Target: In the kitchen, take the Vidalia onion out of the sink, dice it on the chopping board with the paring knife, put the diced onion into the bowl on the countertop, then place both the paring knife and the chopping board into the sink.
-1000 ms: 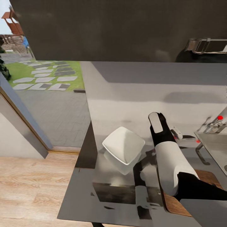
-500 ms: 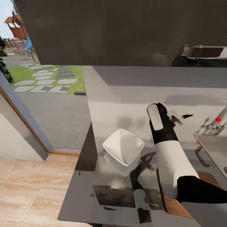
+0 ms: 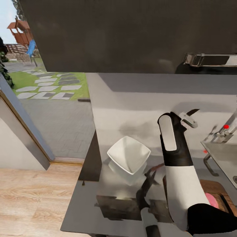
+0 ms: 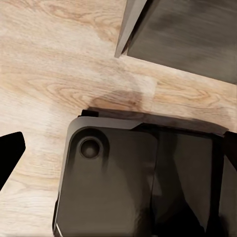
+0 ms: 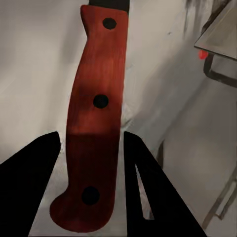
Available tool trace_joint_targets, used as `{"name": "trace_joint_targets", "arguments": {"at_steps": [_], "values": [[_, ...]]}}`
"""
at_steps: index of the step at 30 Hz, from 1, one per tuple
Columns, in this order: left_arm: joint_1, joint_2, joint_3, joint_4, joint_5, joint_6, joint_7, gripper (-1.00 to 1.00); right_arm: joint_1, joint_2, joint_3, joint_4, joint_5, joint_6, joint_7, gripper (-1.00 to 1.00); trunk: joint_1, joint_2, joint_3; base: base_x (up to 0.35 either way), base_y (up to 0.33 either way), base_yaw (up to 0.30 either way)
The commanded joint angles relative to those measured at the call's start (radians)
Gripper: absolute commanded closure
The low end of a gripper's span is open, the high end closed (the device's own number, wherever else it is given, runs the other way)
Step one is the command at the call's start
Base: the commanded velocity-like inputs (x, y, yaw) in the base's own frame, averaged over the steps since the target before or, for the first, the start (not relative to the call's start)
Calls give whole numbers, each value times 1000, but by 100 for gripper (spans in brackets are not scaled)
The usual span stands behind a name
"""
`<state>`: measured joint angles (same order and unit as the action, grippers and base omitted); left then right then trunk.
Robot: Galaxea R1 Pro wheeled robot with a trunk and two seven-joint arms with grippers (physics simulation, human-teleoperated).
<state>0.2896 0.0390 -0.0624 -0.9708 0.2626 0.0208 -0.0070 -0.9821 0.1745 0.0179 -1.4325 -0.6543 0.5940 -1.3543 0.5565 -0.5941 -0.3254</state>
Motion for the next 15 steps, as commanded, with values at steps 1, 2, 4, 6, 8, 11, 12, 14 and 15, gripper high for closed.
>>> {"name": "trace_joint_targets", "arguments": {"at_steps": [1, 2, 4, 6, 8, 11, 12, 14, 15], "values": [[0, 0, -2, 1, 10, 2, -1, -100, 52, 0, 32, -48, -4, 8, 23, 100, 0, -1, 0, 0, 0, 0], [0, -1, -2, 3, 10, 2, -1, -100, 68, 0, 38, -61, -4, 8, 30, 100, 0, -1, 2, 0, 0, 0], [0, -8, -2, 9, 10, 2, -1, -100, 95, 0, 45, -79, -3, 7, 44, 100, 0, -1, 5, 0, 0, 0], [0, -10, -2, 11, 9, 2, -1, -100, 113, 0, 47, -86, -3, 6, 56, 100, 0, -1, 8, 0, 0, 0], [0, -11, -2, 12, 9, 2, -1, -100, 129, 0, 49, -93, -2, 5, 71, 100, 0, -1, 12, -9, 0, 0], [0, -11, -2, 12, 9, 2, -1, -100, 148, 0, 49, -102, -2, 5, 90, 100, 0, -1, 16, -99, 0, 0], [0, -11, -2, 13, 9, 2, -1, -100, 152, 0, 50, -104, -2, 5, 94, 100, 0, -1, 18, -194, 0, 0], [0, -11, -2, 19, 9, 2, -1, -100, 173, 0, 55, -109, -2, 4, 116, 100, 0, -1, 21, -265, 0, 0], [0, -11, -2, 23, 9, 1, -1, -100, 182, 0, 61, -111, -2, 4, 134, 100, 0, -1, 23, -304, 0, 0]]}}
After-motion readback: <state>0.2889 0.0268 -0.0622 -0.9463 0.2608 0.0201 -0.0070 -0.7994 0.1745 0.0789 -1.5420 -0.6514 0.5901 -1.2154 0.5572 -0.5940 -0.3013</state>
